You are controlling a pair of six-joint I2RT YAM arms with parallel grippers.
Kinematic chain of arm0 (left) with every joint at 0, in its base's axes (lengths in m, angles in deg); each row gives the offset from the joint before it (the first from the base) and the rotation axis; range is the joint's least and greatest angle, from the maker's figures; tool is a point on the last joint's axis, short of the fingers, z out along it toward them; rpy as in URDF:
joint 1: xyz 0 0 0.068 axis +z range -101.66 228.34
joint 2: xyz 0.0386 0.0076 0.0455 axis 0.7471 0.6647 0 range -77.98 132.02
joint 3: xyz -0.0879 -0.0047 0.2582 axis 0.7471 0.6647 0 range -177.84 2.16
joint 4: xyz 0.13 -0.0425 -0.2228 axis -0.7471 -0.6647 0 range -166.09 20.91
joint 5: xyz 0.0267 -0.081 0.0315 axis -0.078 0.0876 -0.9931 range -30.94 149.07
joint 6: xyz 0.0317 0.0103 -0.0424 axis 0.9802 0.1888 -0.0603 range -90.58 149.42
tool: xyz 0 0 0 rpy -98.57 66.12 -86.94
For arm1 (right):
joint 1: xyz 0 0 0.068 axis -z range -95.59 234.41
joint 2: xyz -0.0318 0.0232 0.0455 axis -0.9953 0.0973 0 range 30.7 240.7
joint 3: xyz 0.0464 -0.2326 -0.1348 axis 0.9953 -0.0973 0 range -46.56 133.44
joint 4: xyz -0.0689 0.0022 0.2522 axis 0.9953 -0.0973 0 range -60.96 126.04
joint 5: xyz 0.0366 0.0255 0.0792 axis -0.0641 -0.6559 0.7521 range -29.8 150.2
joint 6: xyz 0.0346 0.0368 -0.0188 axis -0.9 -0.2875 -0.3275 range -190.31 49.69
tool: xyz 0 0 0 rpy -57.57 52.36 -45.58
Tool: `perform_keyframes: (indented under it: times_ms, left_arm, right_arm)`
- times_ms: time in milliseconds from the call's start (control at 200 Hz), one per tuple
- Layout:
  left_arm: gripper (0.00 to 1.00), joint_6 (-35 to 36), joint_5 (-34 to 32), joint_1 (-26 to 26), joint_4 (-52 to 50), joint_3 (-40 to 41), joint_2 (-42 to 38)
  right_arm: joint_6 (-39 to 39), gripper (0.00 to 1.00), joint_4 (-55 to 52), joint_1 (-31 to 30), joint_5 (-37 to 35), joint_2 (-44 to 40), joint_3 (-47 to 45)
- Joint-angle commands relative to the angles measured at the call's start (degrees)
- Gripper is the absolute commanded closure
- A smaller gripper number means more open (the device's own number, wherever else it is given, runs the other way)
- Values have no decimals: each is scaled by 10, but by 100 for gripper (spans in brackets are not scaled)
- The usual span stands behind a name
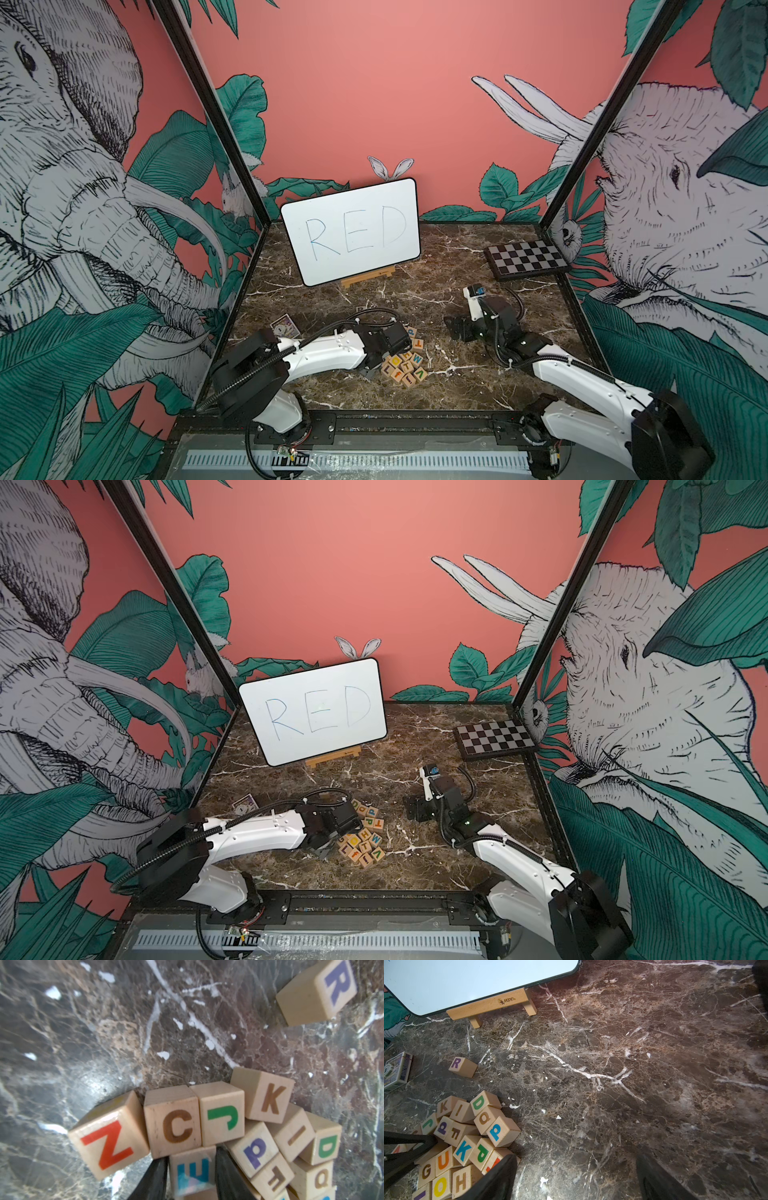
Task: Assemble the uppercase word "red" with letter blocks
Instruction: Pick up the letter block from the center of the board.
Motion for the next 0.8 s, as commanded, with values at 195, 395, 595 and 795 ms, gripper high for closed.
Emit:
perform_keyframes:
  times_ms: [195,395,595,795]
  left_arm:
    - [62,54,-32,-2,-63,-37,-5]
    - [60,104,-27,-2,-94,-64,5]
    - [59,98,-13,-2,-68,-38,11]
    - [46,111,-34,-2,-70,-39,-3]
  right_arm:
    - [6,11,3,1,-2,-6,-2]
    - [6,11,2,1,-3,-5,-2]
    - [7,11,3,1,-6,-3,-2]
    - [6,11,4,1,-1,1,-1]
